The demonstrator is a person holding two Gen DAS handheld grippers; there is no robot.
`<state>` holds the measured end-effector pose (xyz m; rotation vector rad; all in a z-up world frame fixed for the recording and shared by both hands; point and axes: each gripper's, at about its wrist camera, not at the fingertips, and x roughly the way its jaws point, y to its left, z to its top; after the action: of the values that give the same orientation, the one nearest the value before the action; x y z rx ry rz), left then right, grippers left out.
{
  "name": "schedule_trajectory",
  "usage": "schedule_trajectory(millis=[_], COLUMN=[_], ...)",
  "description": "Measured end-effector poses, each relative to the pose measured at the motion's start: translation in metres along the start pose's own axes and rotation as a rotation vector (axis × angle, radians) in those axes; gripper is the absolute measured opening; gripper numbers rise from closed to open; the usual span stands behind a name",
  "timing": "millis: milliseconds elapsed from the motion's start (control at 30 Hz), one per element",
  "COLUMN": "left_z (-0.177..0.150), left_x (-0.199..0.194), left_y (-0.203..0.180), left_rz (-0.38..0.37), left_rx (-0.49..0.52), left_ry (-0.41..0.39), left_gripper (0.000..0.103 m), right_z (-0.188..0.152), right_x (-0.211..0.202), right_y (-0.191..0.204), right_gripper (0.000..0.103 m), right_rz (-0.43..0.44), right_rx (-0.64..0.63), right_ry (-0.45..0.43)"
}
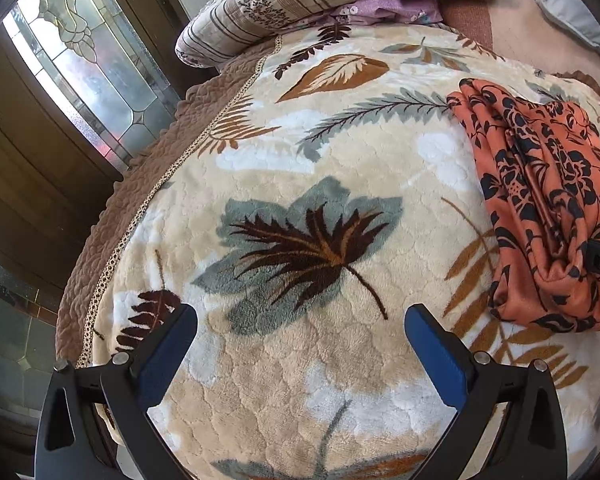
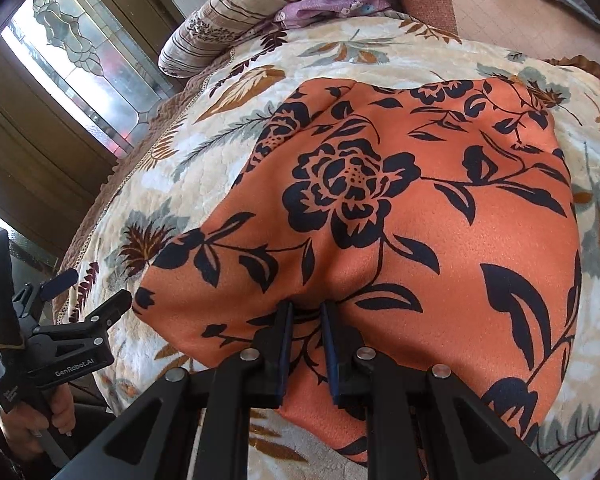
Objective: Fold small clothes
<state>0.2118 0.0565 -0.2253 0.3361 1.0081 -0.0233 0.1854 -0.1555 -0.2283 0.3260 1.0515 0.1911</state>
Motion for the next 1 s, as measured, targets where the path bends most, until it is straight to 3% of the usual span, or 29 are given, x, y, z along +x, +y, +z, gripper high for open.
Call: schedule_trajectory(millis=[800,900,1000], left_z=[0.006,0.012,0.02], left_x=[-0.01,-0.017,-0.03], left_y=[-0.003,-0.008,-0.021], left_rz=[0.017,-0.042,-0.192], left_rx=[-0.01,-0.044,-0.072], left_ry=[-0.049,-0.069,-0.113], left_gripper=[0.103,0.103,0.103], right_z=[0.003,0.003,0.0], right_x=[0.003,-0.005,-0.037], right_y=[0.002,0.0,-0.012], right_gripper=[0.018,0.017,0.018], right_rz=[-0.01,0.016,0.045], right_rx=[-0.009,0.001,0.017], right_ry=[0.001,-0.018,-0.141])
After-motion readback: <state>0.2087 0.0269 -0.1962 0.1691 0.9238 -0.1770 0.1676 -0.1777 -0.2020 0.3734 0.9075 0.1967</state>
